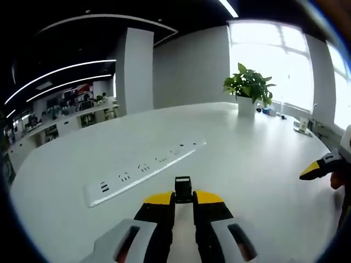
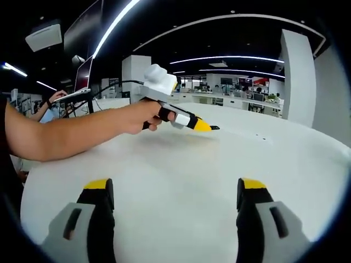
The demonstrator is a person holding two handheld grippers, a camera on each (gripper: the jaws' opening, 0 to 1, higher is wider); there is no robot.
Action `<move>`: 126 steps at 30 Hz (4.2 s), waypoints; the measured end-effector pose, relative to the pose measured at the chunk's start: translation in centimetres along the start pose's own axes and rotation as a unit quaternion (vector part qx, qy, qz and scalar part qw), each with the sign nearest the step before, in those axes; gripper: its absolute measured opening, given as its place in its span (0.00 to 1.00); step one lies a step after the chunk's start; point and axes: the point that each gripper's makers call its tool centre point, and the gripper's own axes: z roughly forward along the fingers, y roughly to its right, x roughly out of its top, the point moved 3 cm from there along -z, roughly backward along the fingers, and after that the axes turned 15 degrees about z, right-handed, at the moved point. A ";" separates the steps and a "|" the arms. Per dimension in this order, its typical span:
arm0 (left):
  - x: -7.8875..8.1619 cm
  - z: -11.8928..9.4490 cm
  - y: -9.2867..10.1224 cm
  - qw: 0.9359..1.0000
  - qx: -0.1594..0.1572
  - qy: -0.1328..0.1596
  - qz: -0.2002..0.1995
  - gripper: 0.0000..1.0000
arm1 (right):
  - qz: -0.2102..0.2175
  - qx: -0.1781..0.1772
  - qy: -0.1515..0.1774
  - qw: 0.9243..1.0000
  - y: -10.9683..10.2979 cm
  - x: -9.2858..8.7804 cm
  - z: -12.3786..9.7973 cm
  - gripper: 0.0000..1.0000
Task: Snap the two parts of the plastic buckle together until the buckle closes and remains connected.
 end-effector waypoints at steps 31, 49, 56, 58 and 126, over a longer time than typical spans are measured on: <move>-1.4 1.3 0.5 1.000 -0.011 -0.020 0.002 0.11 | -0.008 0.002 -0.008 1.000 0.2 -0.3 0.2 0.92; -2.1 2.0 1.3 0.999 -0.021 -0.035 0.014 0.11 | 0.005 -0.003 -0.006 1.000 0.3 -0.5 -0.1 0.92; -2.0 1.8 1.3 0.999 -0.023 -0.034 0.015 0.11 | 0.010 -0.005 0.002 1.000 0.4 -0.2 -0.1 0.96; -2.0 1.8 1.3 0.999 -0.023 -0.034 0.015 0.11 | 0.014 -0.007 0.004 1.000 0.5 -0.2 -0.1 1.00; 3.0 -1.4 4.0 0.996 -0.041 0.079 0.010 1.00 | 0.018 -0.007 0.048 0.999 0.5 1.0 -0.3 1.00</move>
